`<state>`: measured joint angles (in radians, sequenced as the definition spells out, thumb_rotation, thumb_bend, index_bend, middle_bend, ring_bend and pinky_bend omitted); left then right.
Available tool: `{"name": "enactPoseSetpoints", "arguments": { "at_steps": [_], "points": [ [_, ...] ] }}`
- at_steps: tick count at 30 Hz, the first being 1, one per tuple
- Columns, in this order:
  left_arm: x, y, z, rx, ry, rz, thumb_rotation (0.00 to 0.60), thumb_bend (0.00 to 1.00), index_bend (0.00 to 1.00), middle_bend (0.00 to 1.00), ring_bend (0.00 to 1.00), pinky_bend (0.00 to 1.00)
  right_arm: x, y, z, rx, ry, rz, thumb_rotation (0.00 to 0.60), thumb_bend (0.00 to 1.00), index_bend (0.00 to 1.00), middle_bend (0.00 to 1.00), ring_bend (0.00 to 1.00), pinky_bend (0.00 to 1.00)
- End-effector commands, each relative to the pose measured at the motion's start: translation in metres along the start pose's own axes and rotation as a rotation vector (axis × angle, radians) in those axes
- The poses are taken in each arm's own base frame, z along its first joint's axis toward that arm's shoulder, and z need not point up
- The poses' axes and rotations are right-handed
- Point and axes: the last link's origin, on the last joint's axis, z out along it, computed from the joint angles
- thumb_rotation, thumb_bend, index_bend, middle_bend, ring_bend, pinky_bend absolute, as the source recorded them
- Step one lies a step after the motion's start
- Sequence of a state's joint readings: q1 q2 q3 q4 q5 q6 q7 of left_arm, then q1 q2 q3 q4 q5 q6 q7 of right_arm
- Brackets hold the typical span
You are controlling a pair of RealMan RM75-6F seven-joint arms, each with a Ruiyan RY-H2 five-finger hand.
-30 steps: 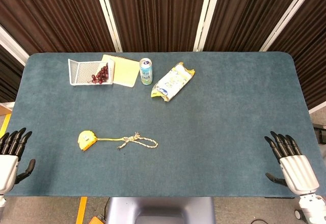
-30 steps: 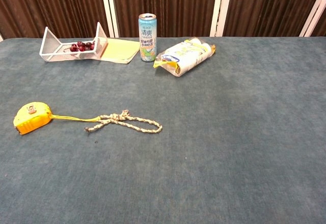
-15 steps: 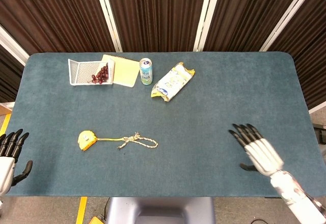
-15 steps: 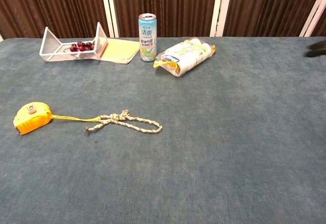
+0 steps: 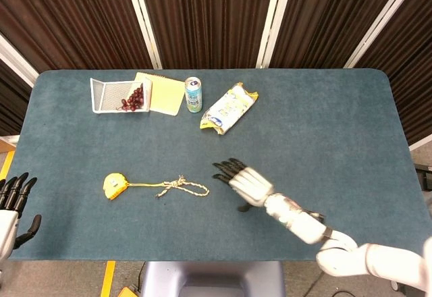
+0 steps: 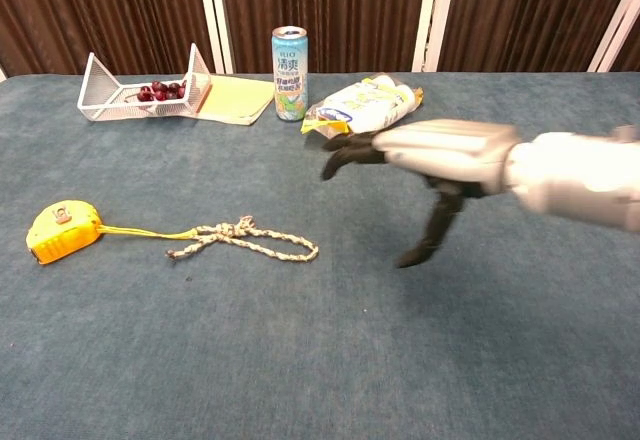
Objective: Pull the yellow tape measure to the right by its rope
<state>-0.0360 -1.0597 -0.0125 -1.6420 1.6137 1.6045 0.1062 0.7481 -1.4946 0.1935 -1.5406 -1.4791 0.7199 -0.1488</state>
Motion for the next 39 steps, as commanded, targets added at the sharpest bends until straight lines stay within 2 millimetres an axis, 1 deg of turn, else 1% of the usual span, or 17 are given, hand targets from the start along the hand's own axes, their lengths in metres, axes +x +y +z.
{"name": "enactPoseSetpoints", "arguments": {
  "at_steps": [1, 4, 7, 9, 12, 17, 24, 32, 39],
  "points": [
    [0.001, 0.0, -0.001, -0.001, 0.003, 0.001, 0.6, 0.43, 0.04, 0.0, 0.0, 0.02, -0.004, -0.012, 0.033, -0.001, -0.015, 0.023, 0.6, 0.25, 0.32, 0.02, 0.05, 0.0],
    [0.003, -0.001, -0.002, 0.005, 0.006, -0.002, 0.6, 0.43, 0.04, 0.0, 0.0, 0.02, -0.009, -0.019, 0.045, 0.004, -0.025, 0.034, 0.6, 0.27, 0.35, 0.03, 0.05, 0.0],
    [0.003, -0.001, -0.003, 0.006, 0.006, -0.003, 0.6, 0.43, 0.04, 0.0, 0.0, 0.02, -0.01, -0.02, 0.048, 0.004, -0.026, 0.032, 0.6, 0.28, 0.38, 0.03, 0.05, 0.0],
    [0.004, -0.002, -0.003, 0.009, 0.008, -0.004, 0.6, 0.43, 0.04, 0.0, 0.0, 0.02, -0.01, -0.022, 0.052, 0.006, -0.026, 0.029, 0.6, 0.3, 0.41, 0.04, 0.06, 0.0],
    [0.007, -0.004, -0.005, 0.019, 0.018, -0.008, 0.6, 0.43, 0.04, 0.0, 0.0, 0.02, -0.018, -0.026, 0.06, 0.007, -0.039, 0.022, 0.6, 0.33, 0.46, 0.04, 0.06, 0.0],
    [0.007, -0.004, -0.006, 0.023, 0.019, -0.005, 0.6, 0.43, 0.04, 0.0, 0.0, 0.02, -0.026, -0.025, 0.063, 0.001, -0.055, -0.01, 0.6, 0.35, 0.5, 0.04, 0.06, 0.0],
    [0.009, -0.005, -0.006, 0.028, 0.022, -0.006, 0.6, 0.43, 0.04, 0.0, 0.0, 0.02, -0.03, -0.025, 0.068, -0.007, -0.053, -0.008, 0.6, 0.37, 0.53, 0.04, 0.07, 0.0],
    [0.01, -0.007, -0.006, 0.036, 0.022, -0.008, 0.6, 0.43, 0.04, 0.0, 0.0, 0.02, -0.035, -0.019, 0.073, -0.029, -0.065, -0.021, 0.6, 0.39, 0.55, 0.04, 0.07, 0.0],
    [0.01, -0.007, -0.006, 0.037, 0.023, -0.009, 0.6, 0.43, 0.04, 0.0, 0.0, 0.02, -0.036, -0.021, 0.075, -0.029, -0.065, -0.015, 0.6, 0.39, 0.57, 0.05, 0.08, 0.0]
  ]
}}
